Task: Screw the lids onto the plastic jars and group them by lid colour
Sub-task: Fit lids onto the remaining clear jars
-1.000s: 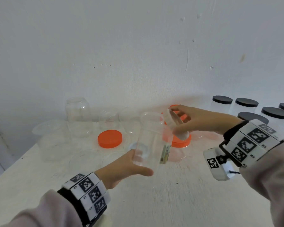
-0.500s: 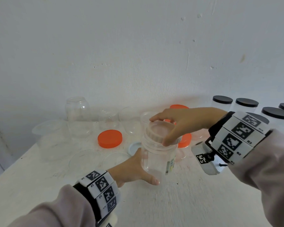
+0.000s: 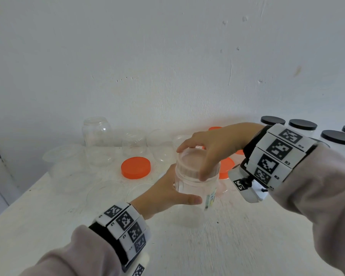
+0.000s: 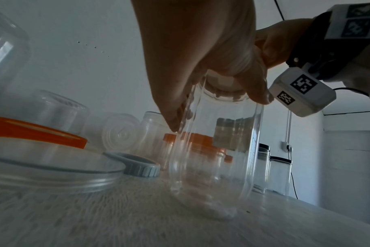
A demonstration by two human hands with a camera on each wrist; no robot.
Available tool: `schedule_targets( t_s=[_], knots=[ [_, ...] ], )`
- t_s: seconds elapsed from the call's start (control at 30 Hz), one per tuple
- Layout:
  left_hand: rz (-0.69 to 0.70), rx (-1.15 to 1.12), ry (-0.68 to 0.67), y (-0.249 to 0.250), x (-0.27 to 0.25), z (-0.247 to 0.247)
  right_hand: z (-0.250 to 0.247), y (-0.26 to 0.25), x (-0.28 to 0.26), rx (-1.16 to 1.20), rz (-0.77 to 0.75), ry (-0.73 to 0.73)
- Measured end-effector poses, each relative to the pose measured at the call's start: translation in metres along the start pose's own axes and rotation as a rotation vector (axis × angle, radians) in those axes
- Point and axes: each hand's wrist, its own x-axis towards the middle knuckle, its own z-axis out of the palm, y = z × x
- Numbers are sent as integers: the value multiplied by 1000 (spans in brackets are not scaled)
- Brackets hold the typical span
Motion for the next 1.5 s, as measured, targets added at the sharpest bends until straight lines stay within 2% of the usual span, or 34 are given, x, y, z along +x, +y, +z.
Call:
schedule_targets(
  t_s=[0.1, 0.37, 0.5, 0.6, 0.9, 1.03, 1.13, 1.33, 1.5],
  knots=[
    [-1, 12, 0, -1, 0, -1, -1, -4, 0, -10, 8, -9],
    [-35, 20, 46, -8, 2, 1, 8, -14, 3, -158, 168, 22],
    [-32, 18, 41, -9, 2, 0, 4, -11, 0, -55, 73, -57],
    [-23, 22, 39, -9, 3, 2, 2, -12, -2, -38, 17, -45],
    [-2, 22, 47, -8, 1, 3, 10, -13, 4, -134, 150, 37],
    [-24, 21, 48, -6, 0, 3, 5, -7, 1, -46, 68, -42],
    [-15, 27, 41, -4, 0, 4, 5, -5, -2, 2, -3, -31],
    [-28, 30, 36, -6, 1, 4, 12, -7, 2, -45, 52, 50],
    [-42, 32, 38, -8, 2, 3, 13, -4, 6, -47, 41, 11]
  ],
)
